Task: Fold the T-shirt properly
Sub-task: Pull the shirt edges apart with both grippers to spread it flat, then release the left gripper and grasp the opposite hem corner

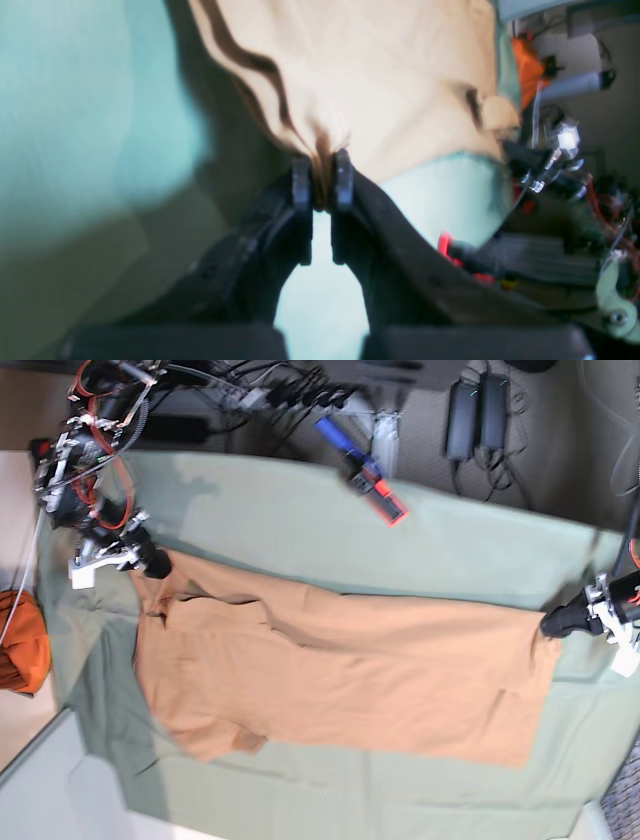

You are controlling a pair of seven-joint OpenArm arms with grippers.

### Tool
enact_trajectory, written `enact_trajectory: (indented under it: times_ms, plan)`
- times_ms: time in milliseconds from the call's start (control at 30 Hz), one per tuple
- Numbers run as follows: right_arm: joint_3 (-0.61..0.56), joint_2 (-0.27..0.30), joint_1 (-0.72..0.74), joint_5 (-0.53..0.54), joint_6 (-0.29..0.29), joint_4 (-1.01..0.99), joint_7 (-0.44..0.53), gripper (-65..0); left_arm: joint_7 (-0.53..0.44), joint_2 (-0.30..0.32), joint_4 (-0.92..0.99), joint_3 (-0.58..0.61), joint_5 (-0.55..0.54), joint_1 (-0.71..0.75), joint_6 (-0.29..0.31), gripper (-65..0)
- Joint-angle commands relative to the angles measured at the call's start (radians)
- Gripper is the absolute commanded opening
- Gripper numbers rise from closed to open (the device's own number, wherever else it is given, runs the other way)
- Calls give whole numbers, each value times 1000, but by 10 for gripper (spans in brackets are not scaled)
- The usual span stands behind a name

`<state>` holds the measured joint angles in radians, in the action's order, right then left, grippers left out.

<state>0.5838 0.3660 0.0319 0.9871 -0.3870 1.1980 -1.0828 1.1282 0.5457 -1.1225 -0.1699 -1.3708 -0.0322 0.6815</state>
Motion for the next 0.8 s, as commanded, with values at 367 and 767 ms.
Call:
enact_trajectory:
  times_ms: [367, 767]
  plan:
    - [3, 94, -175, 23, -134, 150, -29, -650, -9, 39, -163, -86, -24, 175, 17, -650]
    - [8, 135, -235, 22, -134, 161, -32, -650, -6, 39, -177, -87, -32, 242, 17, -650]
